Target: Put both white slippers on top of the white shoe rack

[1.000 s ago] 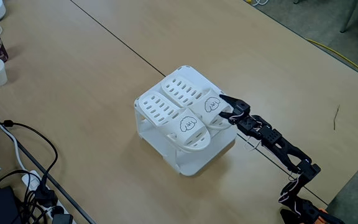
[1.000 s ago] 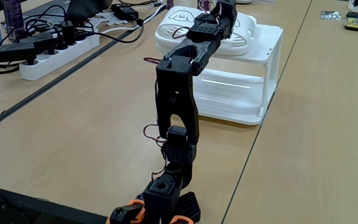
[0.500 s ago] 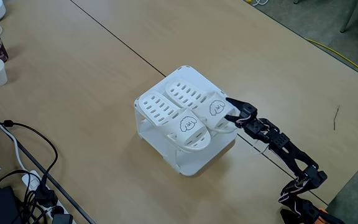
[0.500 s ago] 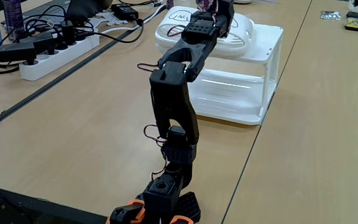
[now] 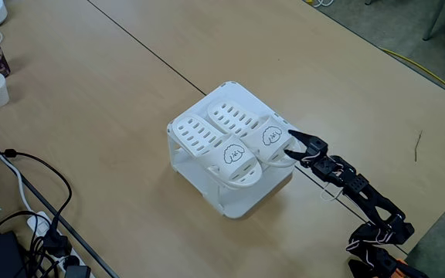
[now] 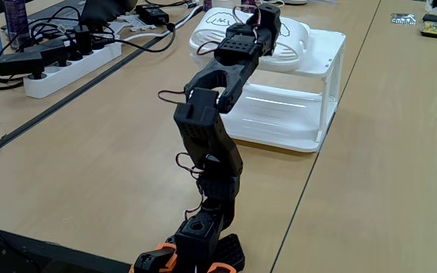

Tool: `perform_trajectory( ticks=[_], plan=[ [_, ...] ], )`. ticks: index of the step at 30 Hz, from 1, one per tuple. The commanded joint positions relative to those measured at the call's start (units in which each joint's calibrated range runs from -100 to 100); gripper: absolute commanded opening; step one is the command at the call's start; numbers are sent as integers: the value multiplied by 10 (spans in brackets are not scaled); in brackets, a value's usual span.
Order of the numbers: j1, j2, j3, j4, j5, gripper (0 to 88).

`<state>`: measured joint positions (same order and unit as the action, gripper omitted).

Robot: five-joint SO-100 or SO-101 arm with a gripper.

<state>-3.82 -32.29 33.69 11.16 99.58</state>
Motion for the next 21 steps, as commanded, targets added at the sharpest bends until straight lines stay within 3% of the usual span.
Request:
perform_trajectory(
  ticks=[1, 7, 16, 21],
  plan=[
    [5, -50, -6, 2, 4, 327],
    [5, -102, 12, 58, 4, 326],
    [0, -238, 180, 64, 4, 324],
    [0, -270, 213, 64, 4, 176]
  ],
)
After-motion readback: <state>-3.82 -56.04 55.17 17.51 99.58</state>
